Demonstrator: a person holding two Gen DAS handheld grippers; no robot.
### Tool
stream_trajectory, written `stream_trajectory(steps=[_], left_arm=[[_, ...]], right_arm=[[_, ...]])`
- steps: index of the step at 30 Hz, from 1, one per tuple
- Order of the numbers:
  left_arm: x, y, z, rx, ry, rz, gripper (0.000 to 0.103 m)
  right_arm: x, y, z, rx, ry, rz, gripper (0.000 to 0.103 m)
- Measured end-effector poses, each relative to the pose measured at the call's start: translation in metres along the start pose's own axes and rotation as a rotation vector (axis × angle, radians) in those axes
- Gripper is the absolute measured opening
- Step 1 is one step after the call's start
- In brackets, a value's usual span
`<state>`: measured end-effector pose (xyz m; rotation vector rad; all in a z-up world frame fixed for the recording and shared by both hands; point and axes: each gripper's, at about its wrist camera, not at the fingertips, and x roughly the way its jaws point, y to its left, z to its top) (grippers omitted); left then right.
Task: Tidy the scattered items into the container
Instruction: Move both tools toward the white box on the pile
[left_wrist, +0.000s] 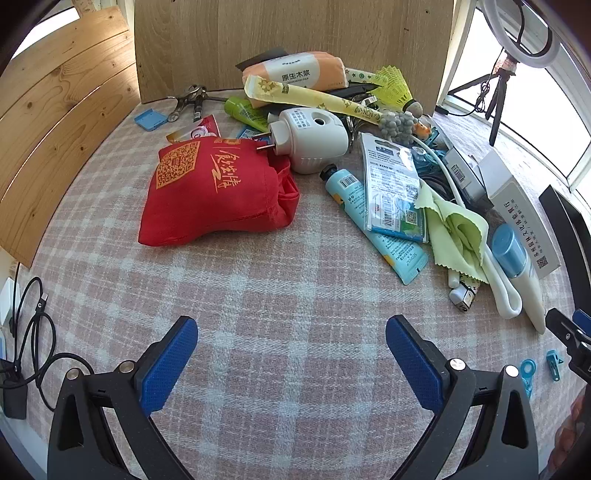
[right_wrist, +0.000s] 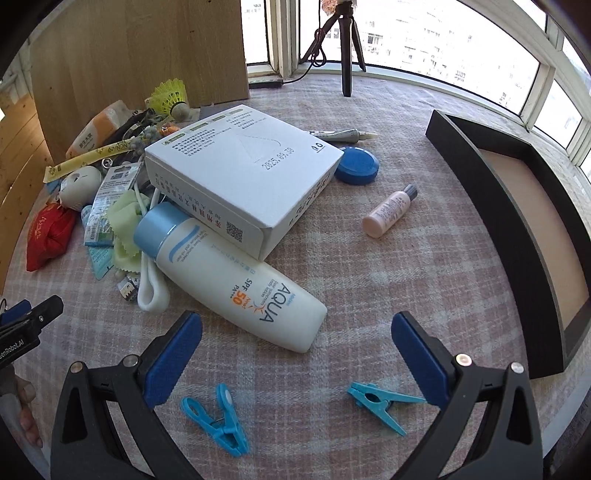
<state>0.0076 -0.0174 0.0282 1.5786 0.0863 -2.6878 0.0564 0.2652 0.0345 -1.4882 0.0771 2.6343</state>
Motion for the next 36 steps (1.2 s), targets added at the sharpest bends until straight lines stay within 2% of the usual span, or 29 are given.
stream_trajectory(steps=[3, 11, 21, 31, 36], left_arm=[[-0.021, 0.0, 0.01, 0.018, -0.042, 0.028, 0.102], [-0.074, 0.006, 0.048, 0.007, -0.147, -0.015, 0.102], [-0.123, -0.035, 0.078, 0.065, -0.255, -0.053, 0.102], [-0.141, -0.07, 0.101, 0.111, -0.313, -0.07, 0.102], [-0.124, -0.09, 0.107, 0.143, -0.288, -0.094, 0.102]], right_arm=[[-0.014, -0.011, 0.012, 0.001, -0.029, -0.018, 0.103], [-0.061, -0.024, 0.042, 0.017, -0.118, -0.035, 0.103], [-0.104, -0.044, 0.07, 0.028, -0.218, -0.027, 0.103], [-0.127, -0.065, 0.097, 0.009, -0.309, -0.036, 0.103], [-0.11, -0.069, 0.102, 0.011, -0.283, -0.022, 0.102]])
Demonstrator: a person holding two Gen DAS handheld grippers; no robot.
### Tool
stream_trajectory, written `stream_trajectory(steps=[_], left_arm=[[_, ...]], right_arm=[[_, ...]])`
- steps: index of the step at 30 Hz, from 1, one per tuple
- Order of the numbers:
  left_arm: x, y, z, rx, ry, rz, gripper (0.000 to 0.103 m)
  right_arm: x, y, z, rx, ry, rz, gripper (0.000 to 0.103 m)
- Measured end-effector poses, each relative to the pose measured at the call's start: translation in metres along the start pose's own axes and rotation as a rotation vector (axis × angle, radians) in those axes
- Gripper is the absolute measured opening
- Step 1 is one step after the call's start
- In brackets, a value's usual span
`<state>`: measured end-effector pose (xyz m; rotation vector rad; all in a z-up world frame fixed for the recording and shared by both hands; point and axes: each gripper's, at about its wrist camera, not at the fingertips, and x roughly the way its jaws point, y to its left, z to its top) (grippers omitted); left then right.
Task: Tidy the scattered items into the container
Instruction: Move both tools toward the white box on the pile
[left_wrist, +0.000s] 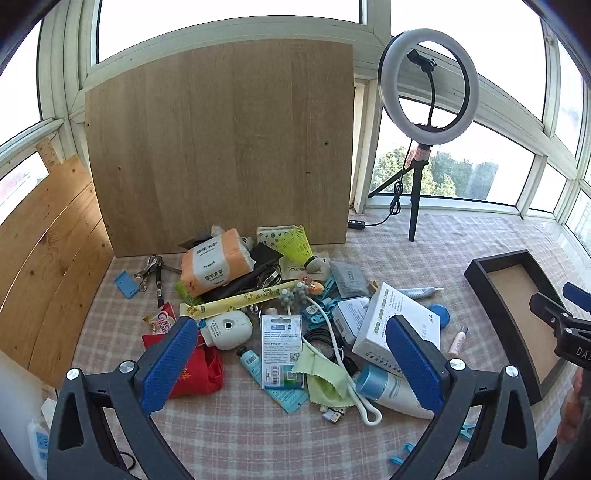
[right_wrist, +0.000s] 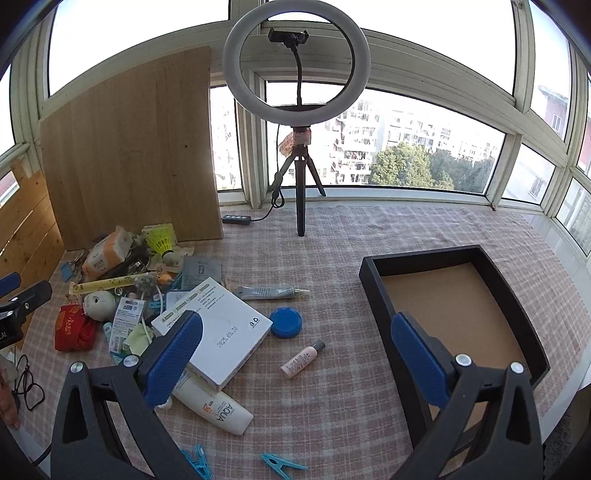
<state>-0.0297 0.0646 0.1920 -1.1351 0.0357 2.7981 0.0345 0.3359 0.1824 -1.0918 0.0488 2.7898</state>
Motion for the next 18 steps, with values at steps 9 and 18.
stream_trajectory(steps=[9, 18], left_arm=[[0.055, -0.041, 0.002, 0.08, 0.087, -0.053, 0.098], [0.095, -0.065, -0.01, 0.127, 0.172, -0.09, 0.089]], right_arm=[[0.065, -0.006, -0.007, 0.021, 0.126, 0.052, 0.087], [0.129, -0.004, -0.028, 0.091, 0.29, 0.17, 0.057]])
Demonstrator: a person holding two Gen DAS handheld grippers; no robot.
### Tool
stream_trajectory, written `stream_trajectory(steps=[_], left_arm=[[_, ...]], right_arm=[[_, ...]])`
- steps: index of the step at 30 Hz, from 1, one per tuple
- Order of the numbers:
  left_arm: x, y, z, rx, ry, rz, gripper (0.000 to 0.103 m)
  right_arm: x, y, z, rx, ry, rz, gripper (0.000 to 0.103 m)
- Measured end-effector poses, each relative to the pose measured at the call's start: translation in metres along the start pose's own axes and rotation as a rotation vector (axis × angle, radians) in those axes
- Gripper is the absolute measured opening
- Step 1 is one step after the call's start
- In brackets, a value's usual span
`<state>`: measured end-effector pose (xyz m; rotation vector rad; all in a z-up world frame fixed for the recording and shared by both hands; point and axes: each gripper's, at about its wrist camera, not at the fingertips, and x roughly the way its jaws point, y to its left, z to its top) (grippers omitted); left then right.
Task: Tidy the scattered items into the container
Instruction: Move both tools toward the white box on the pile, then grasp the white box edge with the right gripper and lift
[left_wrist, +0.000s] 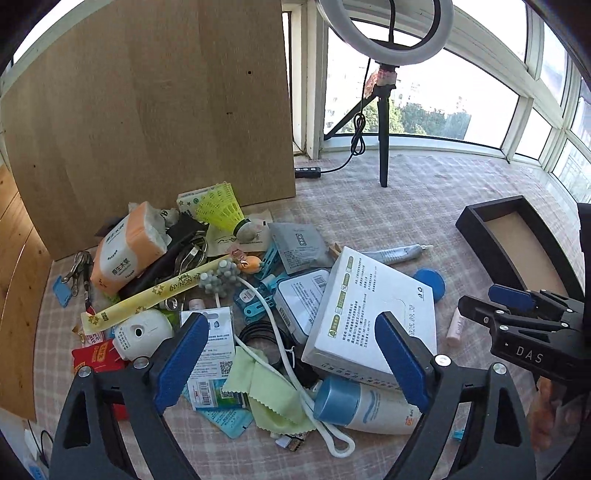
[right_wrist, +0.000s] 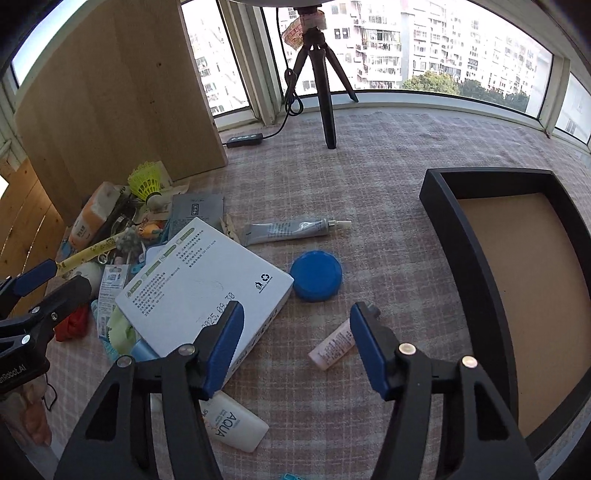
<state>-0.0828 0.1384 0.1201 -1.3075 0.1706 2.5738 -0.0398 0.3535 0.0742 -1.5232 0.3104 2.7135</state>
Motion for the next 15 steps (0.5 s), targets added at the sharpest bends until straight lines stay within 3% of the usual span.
stream_trajectory(steps=[2, 15], left_arm=[[0.007, -0.003, -0.001, 0.003, 0.016, -0.003, 0.089], [0.041, -0.024, -0.005, 0.058, 0.075, -0.053, 0.089]], right_arm=[[0.01, -0.001, 0.001, 0.011, 0.025, 0.015, 0.052], [0.045, -0.009, -0.001, 0.125, 0.143, 0.141, 0.045]])
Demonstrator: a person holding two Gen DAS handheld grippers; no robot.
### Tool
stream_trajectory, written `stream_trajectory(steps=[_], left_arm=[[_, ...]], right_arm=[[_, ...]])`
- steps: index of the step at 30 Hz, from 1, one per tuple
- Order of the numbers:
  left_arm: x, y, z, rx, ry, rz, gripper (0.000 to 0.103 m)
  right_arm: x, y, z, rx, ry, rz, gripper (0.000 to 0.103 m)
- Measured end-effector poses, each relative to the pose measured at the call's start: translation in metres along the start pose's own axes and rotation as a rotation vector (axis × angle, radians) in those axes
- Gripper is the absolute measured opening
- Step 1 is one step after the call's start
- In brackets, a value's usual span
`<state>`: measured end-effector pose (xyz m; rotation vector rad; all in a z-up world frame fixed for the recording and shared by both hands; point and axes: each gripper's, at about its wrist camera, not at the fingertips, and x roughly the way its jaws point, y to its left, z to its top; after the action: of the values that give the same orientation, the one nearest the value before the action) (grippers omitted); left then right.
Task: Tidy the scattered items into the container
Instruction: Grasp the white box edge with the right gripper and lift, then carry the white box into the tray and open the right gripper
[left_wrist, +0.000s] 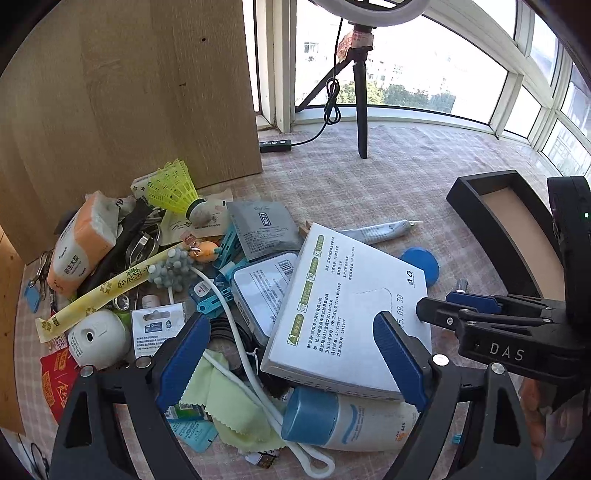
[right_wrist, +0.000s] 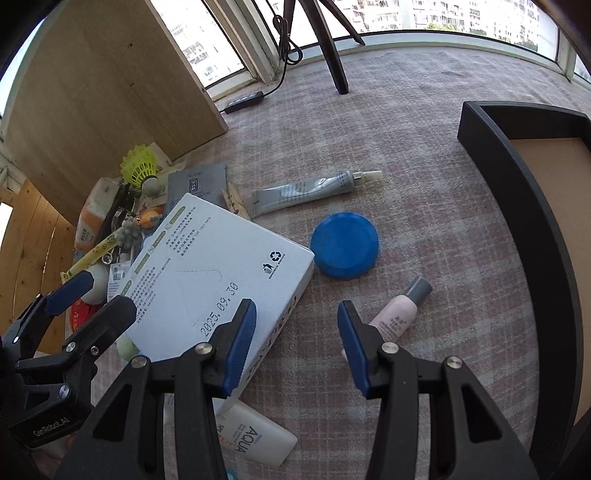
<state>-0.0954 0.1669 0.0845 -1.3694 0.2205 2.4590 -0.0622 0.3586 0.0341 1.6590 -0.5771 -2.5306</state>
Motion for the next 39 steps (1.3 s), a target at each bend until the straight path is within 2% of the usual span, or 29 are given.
stream_trajectory(steps=[5, 7, 11, 17, 22, 30, 35, 39], left_arm=[[0.01, -0.006, -0.005, 0.01, 0.033, -0.055, 0.089], [0.013, -0.011, -0.007, 0.023, 0.045, -0.079, 0.084], [0.018, -0.019, -0.01, 0.03, 0.06, -0.101, 0.082], [0.014, -0.016, -0.009, -0.009, 0.054, -0.162, 0.081], [0.007, -0.025, -0.009, 0.013, 0.037, -0.171, 0.081], [-0.005, -0.05, 0.0, 0.051, 0.011, -0.208, 0.081], [-0.02, -0.079, 0.018, 0.083, -0.028, -0.246, 0.081], [-0.028, -0.123, 0.036, 0.148, -0.054, -0.301, 0.081]], right_arm=[[0.008, -0.001, 0.001, 0.037, 0.047, 0.055, 0.044], [0.009, 0.002, 0.0, 0.042, 0.054, 0.081, 0.044], [0.012, 0.007, 0.0, 0.052, 0.066, 0.109, 0.043], [0.013, 0.009, 0.001, 0.068, 0.06, 0.097, 0.043], [0.003, 0.013, 0.001, 0.027, 0.029, 0.066, 0.043], [-0.022, -0.004, 0.001, 0.047, -0.017, 0.064, 0.043], [-0.055, -0.022, 0.003, 0.059, -0.085, 0.036, 0.043], [-0.091, -0.054, 0.005, 0.099, -0.153, 0.0, 0.043]])
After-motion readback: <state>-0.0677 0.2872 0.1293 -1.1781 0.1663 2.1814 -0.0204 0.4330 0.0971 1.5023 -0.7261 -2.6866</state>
